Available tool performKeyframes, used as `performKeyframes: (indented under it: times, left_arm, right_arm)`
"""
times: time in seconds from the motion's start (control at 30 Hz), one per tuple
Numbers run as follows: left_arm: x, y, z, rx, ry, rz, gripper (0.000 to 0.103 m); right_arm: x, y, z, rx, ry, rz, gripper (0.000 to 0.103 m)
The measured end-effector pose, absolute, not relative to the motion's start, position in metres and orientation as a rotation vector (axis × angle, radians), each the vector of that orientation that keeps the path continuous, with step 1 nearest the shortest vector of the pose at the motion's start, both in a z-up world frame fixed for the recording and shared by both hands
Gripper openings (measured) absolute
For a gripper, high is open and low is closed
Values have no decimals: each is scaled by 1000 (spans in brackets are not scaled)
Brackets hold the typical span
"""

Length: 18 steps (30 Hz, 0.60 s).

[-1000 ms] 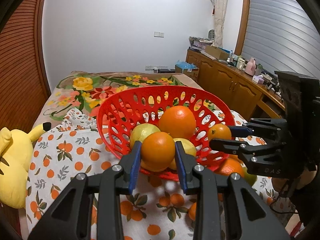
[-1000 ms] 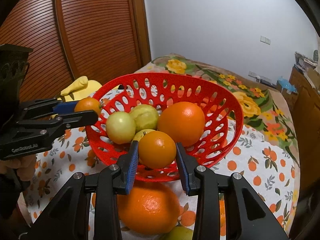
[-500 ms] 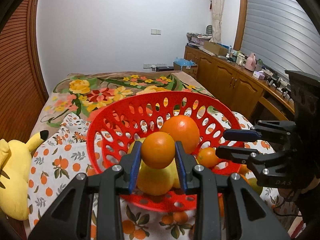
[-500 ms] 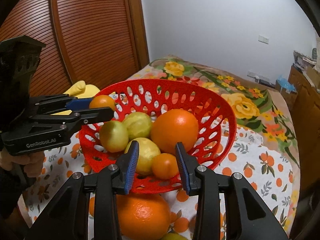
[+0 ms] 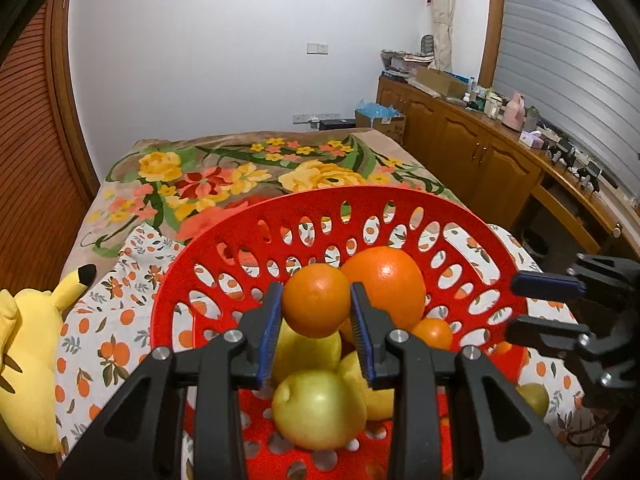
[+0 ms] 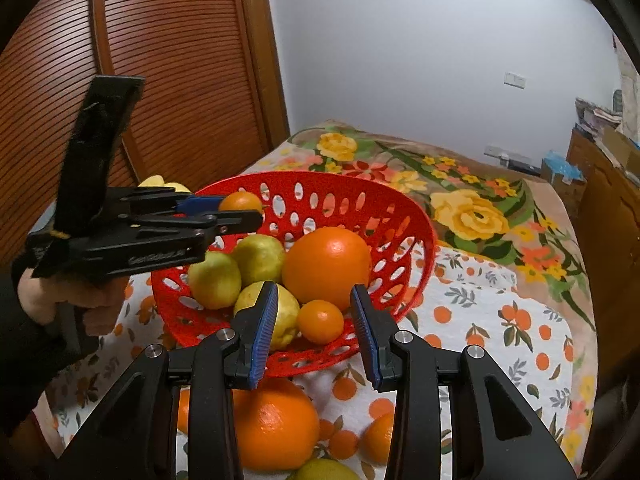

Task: Organize fruits
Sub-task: 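Lift and carry both mandarins over the red basket with both tools, then open both tools to drop the mandarins into the basket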

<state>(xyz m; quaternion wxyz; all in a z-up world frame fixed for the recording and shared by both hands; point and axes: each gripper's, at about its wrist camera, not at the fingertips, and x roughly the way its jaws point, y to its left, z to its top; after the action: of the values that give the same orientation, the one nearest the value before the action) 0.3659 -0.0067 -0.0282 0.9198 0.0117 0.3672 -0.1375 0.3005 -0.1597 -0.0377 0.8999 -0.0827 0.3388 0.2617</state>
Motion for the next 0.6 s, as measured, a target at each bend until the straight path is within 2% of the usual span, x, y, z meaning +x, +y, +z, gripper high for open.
performKeyframes:
  times: [0.6]
  left_arm:
    - [372,-12,-30,33,746,-265,33]
  right_arm:
    - [287,-172,-36,-158,694,523,37]
